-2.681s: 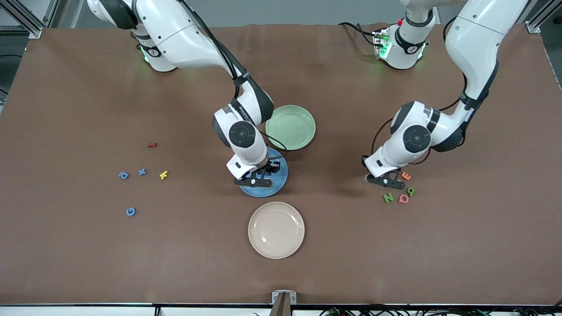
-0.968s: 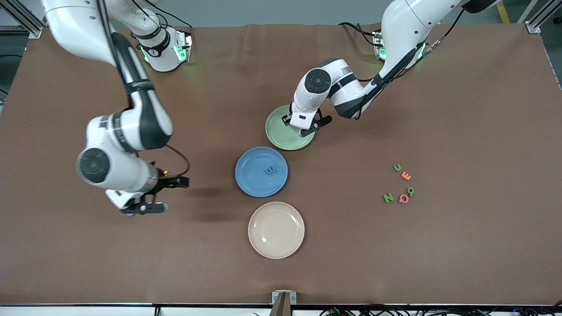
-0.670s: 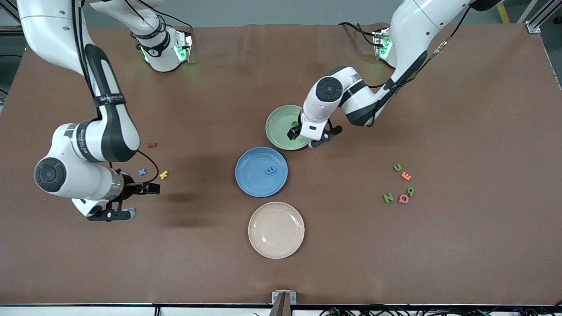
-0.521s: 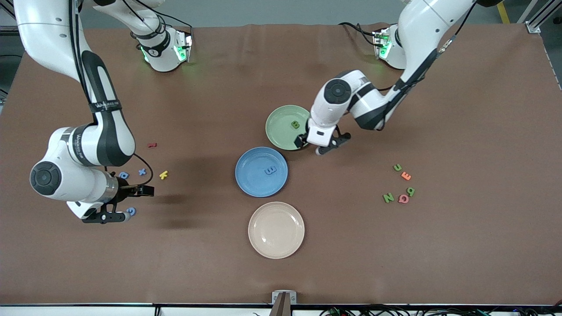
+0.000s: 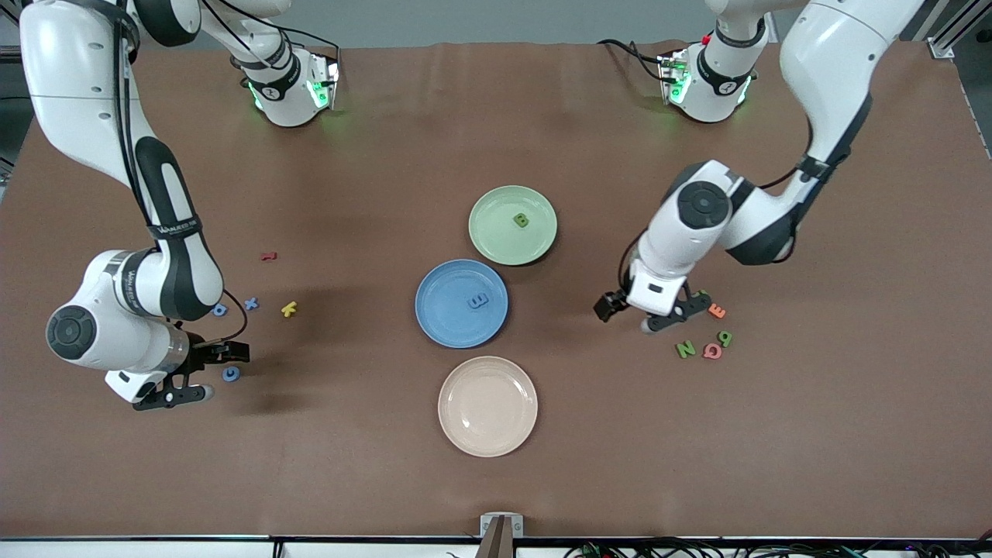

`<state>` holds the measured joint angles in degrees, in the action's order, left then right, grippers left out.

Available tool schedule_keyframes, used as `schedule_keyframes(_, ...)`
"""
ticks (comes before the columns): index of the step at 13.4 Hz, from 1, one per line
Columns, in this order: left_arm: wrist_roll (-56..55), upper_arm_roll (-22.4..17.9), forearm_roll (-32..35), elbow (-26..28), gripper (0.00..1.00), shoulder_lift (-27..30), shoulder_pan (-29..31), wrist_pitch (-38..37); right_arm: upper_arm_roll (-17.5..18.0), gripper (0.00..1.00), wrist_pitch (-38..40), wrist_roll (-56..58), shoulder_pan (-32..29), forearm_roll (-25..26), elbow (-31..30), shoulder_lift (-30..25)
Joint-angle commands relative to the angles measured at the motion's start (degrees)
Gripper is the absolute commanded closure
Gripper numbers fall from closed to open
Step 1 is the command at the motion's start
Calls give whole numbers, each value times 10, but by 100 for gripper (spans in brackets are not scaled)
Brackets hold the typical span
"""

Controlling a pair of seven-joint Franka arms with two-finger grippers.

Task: Sort letters by color into matching plates
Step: 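Grasp another blue letter with the right gripper while the left gripper returns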

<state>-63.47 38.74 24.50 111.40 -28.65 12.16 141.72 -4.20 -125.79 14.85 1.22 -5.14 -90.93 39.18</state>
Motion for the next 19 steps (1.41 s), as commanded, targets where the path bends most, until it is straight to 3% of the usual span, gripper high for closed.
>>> schedule_keyframes(1, 31, 3, 11, -38, 0, -10, 14, -40, 11, 3, -14, 7, -8, 10, 11, 17)
schedule_keyframes(5, 47, -27, 16, -97, 1, -42, 4, -83, 11, 5, -35, 66, -23, 10, 22, 46)
schedule_keyframes(10, 44, -45, 58, -109, 3, -69, 6, -84, 11, 12, -35, 87, -26, 10, 31, 56)
schedule_keyframes(16, 42, -73, 65, -109, 18, -101, 0, -84, 11, 25, -36, 91, -32, 9, 56, 78)
schedule_keyframes(19, 41, -87, 70, -109, 21, -112, -1, -83, 11, 31, -36, 91, -31, 8, 56, 80)
